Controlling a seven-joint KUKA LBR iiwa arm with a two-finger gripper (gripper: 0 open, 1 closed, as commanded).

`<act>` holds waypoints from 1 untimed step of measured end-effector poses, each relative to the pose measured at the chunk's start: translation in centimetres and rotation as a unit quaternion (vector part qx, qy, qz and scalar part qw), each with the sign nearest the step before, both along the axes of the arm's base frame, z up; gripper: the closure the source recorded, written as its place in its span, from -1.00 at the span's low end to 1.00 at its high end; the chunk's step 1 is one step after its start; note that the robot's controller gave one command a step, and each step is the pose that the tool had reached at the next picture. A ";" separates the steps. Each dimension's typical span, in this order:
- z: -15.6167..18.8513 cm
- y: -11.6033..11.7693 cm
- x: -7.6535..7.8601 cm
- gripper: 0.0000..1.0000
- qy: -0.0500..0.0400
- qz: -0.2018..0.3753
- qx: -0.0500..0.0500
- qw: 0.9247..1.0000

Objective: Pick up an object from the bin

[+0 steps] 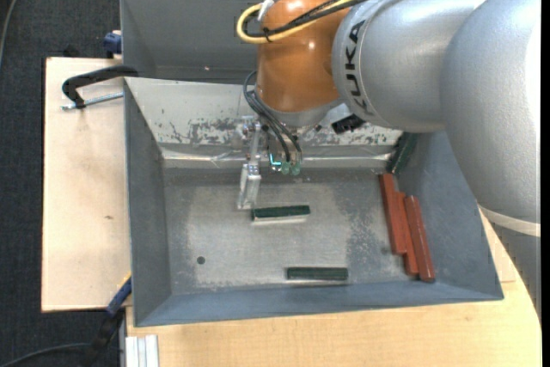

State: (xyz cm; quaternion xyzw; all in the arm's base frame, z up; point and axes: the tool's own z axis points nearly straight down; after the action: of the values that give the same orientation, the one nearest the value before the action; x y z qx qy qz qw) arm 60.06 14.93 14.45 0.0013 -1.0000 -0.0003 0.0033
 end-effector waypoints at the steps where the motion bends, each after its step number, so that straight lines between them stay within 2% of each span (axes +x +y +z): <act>1: -7.9 -4.1 -1.4 -1.00 0.001 0.012 -0.001 1.000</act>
Offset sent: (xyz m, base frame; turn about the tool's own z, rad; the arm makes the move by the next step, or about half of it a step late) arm -0.0127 -0.0395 -0.0745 -0.0271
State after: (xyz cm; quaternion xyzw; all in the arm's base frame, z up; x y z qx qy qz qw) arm 58.62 10.79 6.59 0.0136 -0.9999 0.0010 0.0039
